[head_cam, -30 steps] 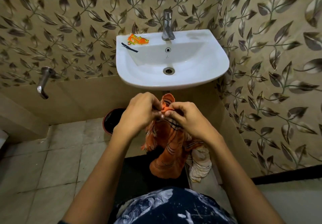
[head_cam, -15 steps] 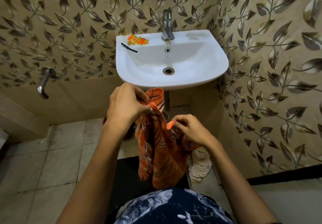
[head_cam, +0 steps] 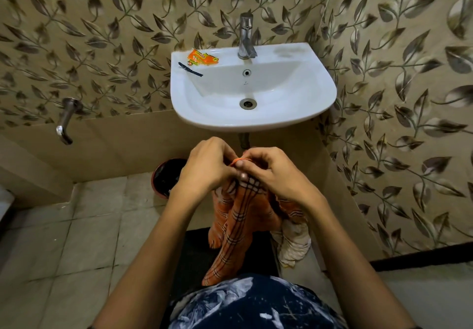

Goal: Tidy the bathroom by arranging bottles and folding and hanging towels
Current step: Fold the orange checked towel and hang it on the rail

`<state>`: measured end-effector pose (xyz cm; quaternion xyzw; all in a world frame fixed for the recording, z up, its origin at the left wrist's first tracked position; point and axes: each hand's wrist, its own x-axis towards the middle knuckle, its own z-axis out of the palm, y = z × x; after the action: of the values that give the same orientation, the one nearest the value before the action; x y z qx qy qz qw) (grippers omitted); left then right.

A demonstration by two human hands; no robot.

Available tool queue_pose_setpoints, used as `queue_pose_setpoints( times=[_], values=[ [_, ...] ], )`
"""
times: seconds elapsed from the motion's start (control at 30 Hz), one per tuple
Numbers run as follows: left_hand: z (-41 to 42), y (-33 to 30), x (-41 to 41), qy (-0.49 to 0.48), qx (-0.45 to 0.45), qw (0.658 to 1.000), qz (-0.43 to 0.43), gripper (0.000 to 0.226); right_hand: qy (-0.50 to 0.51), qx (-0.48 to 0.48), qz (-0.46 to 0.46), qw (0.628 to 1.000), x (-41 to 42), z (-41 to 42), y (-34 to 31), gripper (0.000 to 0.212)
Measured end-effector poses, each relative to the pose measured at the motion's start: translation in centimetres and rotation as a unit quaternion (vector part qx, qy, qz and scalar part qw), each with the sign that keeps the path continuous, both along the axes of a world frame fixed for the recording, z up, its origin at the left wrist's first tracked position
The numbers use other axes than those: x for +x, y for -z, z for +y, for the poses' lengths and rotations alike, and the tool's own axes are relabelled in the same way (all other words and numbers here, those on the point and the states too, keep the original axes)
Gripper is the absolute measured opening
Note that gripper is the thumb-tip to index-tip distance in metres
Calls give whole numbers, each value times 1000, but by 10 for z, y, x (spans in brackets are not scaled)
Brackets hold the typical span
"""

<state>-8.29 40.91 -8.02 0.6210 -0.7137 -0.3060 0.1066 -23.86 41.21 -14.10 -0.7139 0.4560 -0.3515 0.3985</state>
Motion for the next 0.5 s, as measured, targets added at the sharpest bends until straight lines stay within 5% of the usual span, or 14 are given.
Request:
queue_pose_setpoints(
  times=[0.2, 0.5],
  values=[
    [-2, -1, 4, -46, -16, 999, -14, 19, -23, 90, -41, 995, -3, 0, 12, 25],
    [-3, -16, 21, -166, -123, 978, 26, 17, -14, 125, 15, 992, -17, 2, 48, 7]
  ],
)
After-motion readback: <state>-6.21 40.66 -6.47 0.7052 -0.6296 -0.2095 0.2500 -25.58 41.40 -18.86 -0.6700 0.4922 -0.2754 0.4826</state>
